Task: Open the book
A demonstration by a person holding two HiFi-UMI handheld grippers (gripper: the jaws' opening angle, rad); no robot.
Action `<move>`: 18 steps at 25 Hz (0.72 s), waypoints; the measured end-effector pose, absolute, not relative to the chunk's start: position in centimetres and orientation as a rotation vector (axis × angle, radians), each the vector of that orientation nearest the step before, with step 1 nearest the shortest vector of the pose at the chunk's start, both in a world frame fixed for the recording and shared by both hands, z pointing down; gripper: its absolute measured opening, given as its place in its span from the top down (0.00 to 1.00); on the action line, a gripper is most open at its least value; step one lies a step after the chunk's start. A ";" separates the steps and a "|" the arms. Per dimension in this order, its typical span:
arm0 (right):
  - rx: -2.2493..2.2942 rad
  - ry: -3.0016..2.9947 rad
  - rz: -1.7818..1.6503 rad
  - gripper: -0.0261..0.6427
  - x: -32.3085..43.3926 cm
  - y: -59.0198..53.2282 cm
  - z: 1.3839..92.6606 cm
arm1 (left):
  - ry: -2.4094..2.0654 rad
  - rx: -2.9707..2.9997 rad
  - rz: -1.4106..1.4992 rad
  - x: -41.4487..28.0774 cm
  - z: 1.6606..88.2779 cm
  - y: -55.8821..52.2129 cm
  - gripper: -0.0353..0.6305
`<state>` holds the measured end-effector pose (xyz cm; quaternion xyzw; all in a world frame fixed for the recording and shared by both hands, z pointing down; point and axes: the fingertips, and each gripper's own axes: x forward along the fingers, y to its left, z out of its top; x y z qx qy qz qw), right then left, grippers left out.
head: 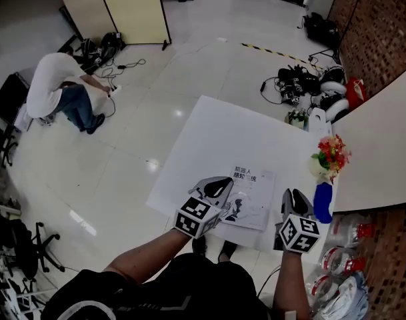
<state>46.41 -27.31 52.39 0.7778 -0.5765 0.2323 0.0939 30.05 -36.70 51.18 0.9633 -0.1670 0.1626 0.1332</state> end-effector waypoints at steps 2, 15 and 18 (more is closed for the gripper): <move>2.239 -1.707 0.812 0.83 46.5 -27.5 56.3 | -0.482 2.736 0.545 30.7 54.1 -36.8 0.95; 1.952 -1.633 1.205 0.79 44.6 -27.2 71.6 | -0.521 2.479 0.901 29.9 68.3 -35.8 0.95; 1.962 -1.613 1.254 0.79 44.6 -27.2 72.4 | -0.524 2.464 0.921 29.7 69.3 -36.0 0.95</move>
